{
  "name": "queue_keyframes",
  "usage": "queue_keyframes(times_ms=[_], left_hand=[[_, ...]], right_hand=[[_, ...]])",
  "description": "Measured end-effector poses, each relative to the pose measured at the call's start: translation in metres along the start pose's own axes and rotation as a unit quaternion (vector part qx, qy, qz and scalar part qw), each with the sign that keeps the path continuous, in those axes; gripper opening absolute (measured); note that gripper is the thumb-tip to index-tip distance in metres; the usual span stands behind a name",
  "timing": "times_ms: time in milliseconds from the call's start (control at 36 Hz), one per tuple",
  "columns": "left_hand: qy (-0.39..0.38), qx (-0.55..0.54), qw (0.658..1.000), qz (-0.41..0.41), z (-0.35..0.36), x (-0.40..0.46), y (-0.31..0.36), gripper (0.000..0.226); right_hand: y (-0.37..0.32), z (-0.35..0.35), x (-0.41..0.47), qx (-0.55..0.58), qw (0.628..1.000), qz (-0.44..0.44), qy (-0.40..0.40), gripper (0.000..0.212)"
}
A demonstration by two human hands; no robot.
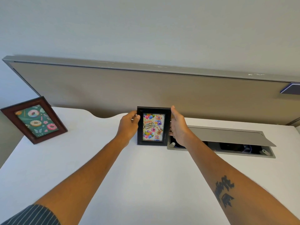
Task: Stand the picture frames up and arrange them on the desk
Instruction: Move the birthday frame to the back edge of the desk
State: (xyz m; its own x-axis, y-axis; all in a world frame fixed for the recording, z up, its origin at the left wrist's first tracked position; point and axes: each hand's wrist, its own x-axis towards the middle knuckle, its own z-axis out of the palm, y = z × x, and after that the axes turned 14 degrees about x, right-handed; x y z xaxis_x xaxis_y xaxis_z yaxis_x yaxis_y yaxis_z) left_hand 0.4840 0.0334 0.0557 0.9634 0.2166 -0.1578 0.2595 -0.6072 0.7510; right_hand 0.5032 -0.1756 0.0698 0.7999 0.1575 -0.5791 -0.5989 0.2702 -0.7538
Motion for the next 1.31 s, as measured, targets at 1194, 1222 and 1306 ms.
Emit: queue_keyframes(times_ms=[1194,1222,1306], left_hand=[[-0.005,0.366,0.918,0.155,0.024,-0.248,-0.006,0.096],[-0.007,0.365,0.918,0.156,0.026,-0.257,-0.003,0.096],[-0.019,0.363,0.918,0.158,0.034,-0.282,0.006,0.095]], right_hand=[[0.128,-0.090,-0.203,-0.615,0.712,-0.312,0.130,0.075],[0.133,-0.094,-0.212,-0.614,0.714,-0.308,0.135,0.076],[0.151,-0.105,-0.239,-0.613,0.720,-0.293,0.140,0.078]])
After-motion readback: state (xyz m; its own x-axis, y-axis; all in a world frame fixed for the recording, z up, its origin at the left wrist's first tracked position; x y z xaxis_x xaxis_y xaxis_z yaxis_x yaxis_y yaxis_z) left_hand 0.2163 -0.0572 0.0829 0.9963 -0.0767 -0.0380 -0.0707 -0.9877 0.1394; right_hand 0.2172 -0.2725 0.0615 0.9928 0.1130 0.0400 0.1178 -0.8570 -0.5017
